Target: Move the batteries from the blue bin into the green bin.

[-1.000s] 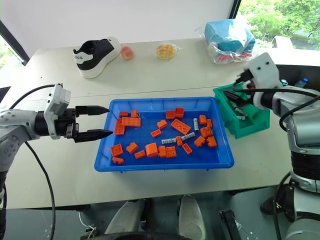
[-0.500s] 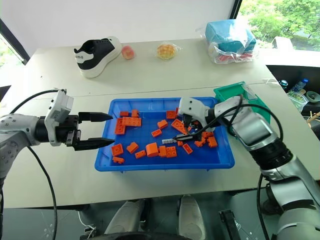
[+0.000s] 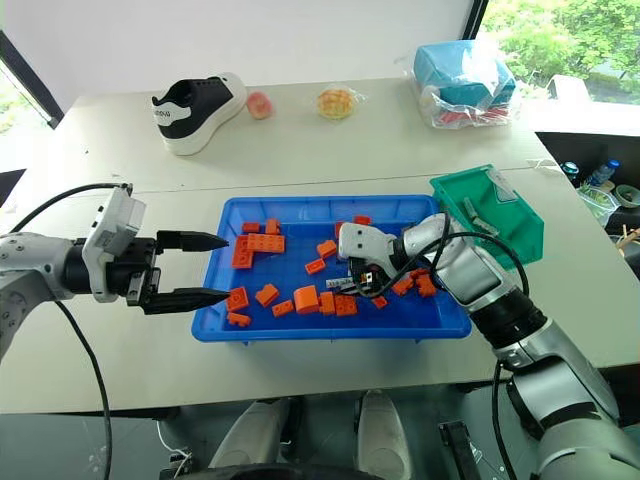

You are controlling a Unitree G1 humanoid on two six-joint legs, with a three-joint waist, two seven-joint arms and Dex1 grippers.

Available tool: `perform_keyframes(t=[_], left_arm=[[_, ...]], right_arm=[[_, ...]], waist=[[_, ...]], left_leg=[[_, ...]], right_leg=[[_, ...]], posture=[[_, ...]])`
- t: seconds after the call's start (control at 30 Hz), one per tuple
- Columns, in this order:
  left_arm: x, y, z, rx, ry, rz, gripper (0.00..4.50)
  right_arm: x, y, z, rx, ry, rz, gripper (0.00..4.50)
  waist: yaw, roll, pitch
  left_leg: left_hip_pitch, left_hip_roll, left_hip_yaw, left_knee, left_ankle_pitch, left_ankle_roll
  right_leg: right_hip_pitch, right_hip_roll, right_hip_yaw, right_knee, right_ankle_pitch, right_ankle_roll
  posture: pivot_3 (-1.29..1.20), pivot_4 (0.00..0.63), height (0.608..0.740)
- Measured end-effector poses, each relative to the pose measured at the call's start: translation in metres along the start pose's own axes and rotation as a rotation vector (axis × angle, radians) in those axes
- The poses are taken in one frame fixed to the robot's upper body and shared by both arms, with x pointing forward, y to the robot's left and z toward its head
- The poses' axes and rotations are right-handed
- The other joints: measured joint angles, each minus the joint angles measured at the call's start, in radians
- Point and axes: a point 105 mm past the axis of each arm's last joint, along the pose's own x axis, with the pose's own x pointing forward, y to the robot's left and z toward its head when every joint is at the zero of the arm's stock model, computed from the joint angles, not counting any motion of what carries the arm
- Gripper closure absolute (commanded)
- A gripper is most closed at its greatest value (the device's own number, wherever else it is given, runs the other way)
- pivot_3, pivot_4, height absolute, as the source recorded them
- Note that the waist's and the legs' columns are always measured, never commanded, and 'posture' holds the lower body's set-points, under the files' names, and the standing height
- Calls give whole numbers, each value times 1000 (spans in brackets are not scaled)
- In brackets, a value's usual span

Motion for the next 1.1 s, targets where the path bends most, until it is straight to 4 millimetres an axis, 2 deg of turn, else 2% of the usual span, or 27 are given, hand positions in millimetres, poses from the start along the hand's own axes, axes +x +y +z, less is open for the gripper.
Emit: perform_keyframes(t=[0.1, 0.13, 0.33, 0.43, 0.57, 0.63, 0.77, 0.9, 0.97, 1.1], left_arm=[[0, 1, 6, 22, -7, 0, 0], [1, 2, 6, 24, -7, -4, 0], [5, 4, 7, 20, -18, -29, 0], [11, 4, 6, 12, -26, -55, 0], [16, 5, 8, 21, -34, -71, 0], [17, 5, 6, 17, -33, -80, 0], [19, 7, 8, 28, -46, -90, 0], [25, 8, 8, 30, -51, -115, 0], [26, 11, 11, 37, -60, -115, 0], [30, 12, 13, 49, -67, -126, 0]], right_arm=[[-1, 8, 1, -6, 3, 22, 4360], [-2, 10, 1, 1, 1, 23, 4434], [-17, 9, 10, 85, -41, -46, 4433], [-47, -5, 22, 135, -96, -183, 4433], [-103, -33, 28, 236, -152, -449, 4433], [-132, -43, 21, 270, -128, -583, 4433], [-186, -58, -11, 368, -30, -842, 4433], [-208, -57, -45, 467, 70, -966, 4433], [-210, -55, -57, 508, 105, -990, 3370], [-211, -55, -62, 526, 123, -1016, 1485]], waist=[[-3, 0, 0], [-4, 0, 0], [-2, 0, 0], [2, 0, 0], [3, 0, 0], [3, 0, 0], [1, 0, 0], [-4, 0, 0], [-5, 0, 0], [-3, 0, 0]], left_leg=[[1, 0, 0, 0, 0, 0], [1, 0, 1, 0, 0, 0], [0, 0, 0, 0, 0, 0], [0, 0, 0, 0, 0, 0], [0, -1, 0, 1, 0, 0], [0, -1, 1, 0, 0, 0], [-1, 0, 2, 0, 0, 0], [-1, 0, 2, 0, 0, 0], [-1, 0, 2, 0, 0, 0], [-1, 0, 3, 0, 0, 0]], right_leg=[[0, 0, 0, 0, 0, 0], [0, 0, 0, 0, 0, 0], [0, 0, 0, 1, 0, 0], [0, -1, 0, 0, 0, 0], [0, -1, 0, 0, 0, 0], [0, -1, 0, 0, 0, 0], [0, -3, 0, 0, 0, 0], [0, -3, 0, 0, 0, 0], [-1, -3, 0, 0, 0, 0], [-1, -2, 1, 0, 0, 0]], posture=[[0, 150, 730], [0, 150, 730], [0, 150, 730], [0, 150, 730], [0, 150, 730], [0, 150, 730], [0, 150, 730], [0, 150, 730], [0, 150, 730], [0, 150, 730]])
